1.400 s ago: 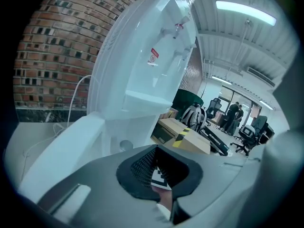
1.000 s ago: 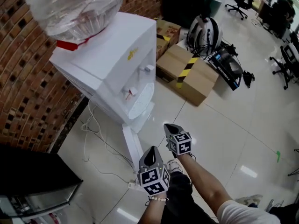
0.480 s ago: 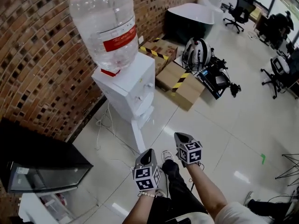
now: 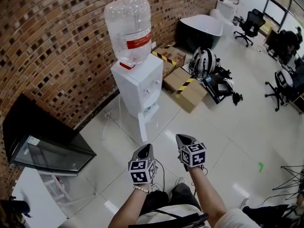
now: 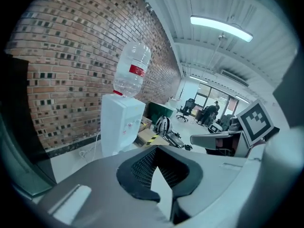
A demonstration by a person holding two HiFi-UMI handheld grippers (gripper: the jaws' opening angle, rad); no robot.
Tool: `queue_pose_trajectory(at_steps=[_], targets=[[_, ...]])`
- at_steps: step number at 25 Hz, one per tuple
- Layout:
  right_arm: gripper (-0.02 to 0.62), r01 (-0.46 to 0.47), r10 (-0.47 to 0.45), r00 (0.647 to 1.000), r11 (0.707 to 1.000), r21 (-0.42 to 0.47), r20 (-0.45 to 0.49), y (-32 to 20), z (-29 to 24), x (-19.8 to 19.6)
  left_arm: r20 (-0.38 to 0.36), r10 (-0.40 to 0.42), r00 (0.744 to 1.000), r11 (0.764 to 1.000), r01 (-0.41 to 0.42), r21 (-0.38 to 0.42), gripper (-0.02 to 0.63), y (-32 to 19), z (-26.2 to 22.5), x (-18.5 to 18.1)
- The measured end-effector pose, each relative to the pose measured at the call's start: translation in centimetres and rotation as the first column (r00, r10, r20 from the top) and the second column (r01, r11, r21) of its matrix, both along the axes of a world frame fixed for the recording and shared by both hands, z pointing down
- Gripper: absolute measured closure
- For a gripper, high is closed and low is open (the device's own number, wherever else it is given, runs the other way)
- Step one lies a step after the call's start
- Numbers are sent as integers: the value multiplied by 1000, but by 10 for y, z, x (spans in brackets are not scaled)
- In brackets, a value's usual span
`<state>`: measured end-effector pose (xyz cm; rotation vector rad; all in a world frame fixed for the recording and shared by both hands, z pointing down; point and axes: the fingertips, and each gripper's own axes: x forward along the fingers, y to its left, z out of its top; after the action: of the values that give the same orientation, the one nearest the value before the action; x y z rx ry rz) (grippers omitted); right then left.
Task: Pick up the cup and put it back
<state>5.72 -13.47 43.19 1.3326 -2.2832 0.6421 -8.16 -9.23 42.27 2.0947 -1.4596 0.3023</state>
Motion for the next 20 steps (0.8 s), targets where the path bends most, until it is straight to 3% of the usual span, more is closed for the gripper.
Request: queue_pose_trajectory(at_steps=[7, 15, 20], targets=[[586, 27, -27, 1000, 999, 46, 16, 62, -44, 41, 3, 13, 1000, 999, -13, 42, 598, 37, -24, 32], [586, 87, -88, 996, 993, 83, 4, 144, -76, 103, -17, 28, 999, 997, -27, 73, 598, 92, -47, 108], [586, 90, -95, 994, 991, 98, 45, 179, -83, 124, -10, 28, 1000, 995, -26, 98, 598, 121, -61, 134]])
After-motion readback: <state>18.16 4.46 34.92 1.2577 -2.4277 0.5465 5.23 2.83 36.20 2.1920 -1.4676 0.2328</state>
